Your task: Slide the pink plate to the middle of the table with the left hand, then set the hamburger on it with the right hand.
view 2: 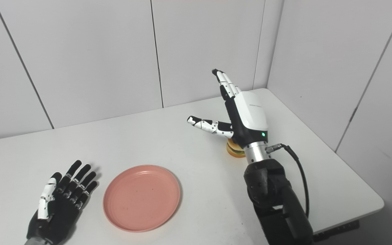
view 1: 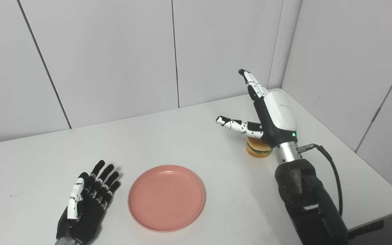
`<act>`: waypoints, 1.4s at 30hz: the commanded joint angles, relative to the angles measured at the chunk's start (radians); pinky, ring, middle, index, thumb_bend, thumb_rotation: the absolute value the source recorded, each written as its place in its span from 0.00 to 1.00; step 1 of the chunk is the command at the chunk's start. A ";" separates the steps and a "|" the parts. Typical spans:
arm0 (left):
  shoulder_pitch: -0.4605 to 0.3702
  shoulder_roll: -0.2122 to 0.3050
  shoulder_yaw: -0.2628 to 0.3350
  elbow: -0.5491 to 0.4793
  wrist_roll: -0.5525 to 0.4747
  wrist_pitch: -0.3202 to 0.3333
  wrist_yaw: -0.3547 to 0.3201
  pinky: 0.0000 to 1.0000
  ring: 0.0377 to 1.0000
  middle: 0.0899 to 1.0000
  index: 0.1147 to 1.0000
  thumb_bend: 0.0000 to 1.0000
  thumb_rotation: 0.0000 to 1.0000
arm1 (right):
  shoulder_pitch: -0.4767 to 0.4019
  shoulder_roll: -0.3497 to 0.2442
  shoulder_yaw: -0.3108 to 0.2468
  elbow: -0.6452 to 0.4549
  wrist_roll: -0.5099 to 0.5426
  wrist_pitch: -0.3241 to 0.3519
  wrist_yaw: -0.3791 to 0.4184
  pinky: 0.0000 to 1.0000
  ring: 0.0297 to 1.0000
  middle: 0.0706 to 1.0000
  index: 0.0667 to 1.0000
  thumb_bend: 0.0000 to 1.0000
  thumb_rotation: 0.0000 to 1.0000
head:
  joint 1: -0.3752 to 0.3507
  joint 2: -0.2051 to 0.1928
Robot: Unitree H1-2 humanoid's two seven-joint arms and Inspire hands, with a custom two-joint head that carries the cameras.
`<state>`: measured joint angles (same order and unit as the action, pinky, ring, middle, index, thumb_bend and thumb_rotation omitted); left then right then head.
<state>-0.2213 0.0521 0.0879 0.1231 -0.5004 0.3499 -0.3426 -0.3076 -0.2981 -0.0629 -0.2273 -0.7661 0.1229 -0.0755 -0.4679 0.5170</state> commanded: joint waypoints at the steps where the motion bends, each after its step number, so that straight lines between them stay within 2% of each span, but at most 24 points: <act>1: 0.006 0.015 0.002 0.019 0.016 0.009 0.014 0.99 0.96 0.95 0.94 0.29 1.00 | -0.050 -0.034 -0.016 -0.018 -0.039 0.071 0.031 0.69 0.88 0.96 0.94 0.80 0.82 | -0.003 0.005; 3: 0.006 0.015 0.003 0.018 0.014 0.012 0.013 0.99 0.96 0.95 0.94 0.29 1.00 | -0.056 -0.056 -0.013 -0.017 -0.070 0.132 0.078 0.69 0.88 0.97 0.94 0.83 0.83 | -0.005 0.006; 5: 0.005 0.016 0.005 0.019 0.011 0.016 0.014 0.99 0.96 0.95 0.94 0.29 1.00 | -0.061 -0.077 -0.008 -0.005 -0.090 0.161 0.102 0.67 0.89 0.98 0.94 0.88 0.81 | -0.006 0.007; 10: 0.006 0.017 0.008 0.018 0.007 0.025 0.016 0.99 0.96 0.95 0.94 0.29 1.00 | -0.073 -0.115 0.001 0.041 -0.109 0.212 0.141 0.76 0.93 0.99 0.96 0.92 0.73 | -0.009 0.005; 13: 0.006 0.017 0.012 0.016 0.003 0.030 0.017 0.99 0.96 0.96 0.95 0.29 1.00 | -0.076 -0.133 0.004 0.073 -0.109 0.218 0.149 0.79 0.95 1.00 0.98 0.91 0.70 | -0.011 0.011; 20: 0.006 0.020 0.011 0.010 0.001 0.033 0.016 0.99 0.95 0.95 0.94 0.29 1.00 | -0.084 -0.153 0.011 0.146 -0.089 0.234 0.151 0.75 0.95 1.00 0.98 0.94 0.69 | -0.011 0.025; 25: 0.004 0.021 0.013 0.009 -0.006 0.040 0.018 0.99 0.95 0.95 0.95 0.29 1.00 | -0.092 -0.162 0.027 0.196 -0.095 0.240 0.155 0.77 0.93 1.00 0.98 0.96 0.71 | -0.011 0.034; 31: 0.007 0.022 0.016 -0.001 -0.009 0.048 0.020 0.99 0.95 0.95 0.95 0.29 1.00 | -0.101 -0.168 0.045 0.232 -0.079 0.258 0.177 0.72 0.90 1.00 0.99 0.98 0.72 | -0.012 0.046; 42: 0.010 0.024 0.011 -0.009 -0.011 0.063 0.028 0.98 0.95 0.95 0.95 0.30 1.00 | -0.118 -0.186 0.086 0.305 -0.050 0.286 0.197 0.79 0.93 1.00 0.99 1.00 0.70 | -0.013 0.065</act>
<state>-0.2206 0.0651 0.0969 0.1115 -0.5214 0.3750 -0.3379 -0.3717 -0.4545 0.0239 0.0932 -0.8206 0.3994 0.1289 -0.4817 0.5798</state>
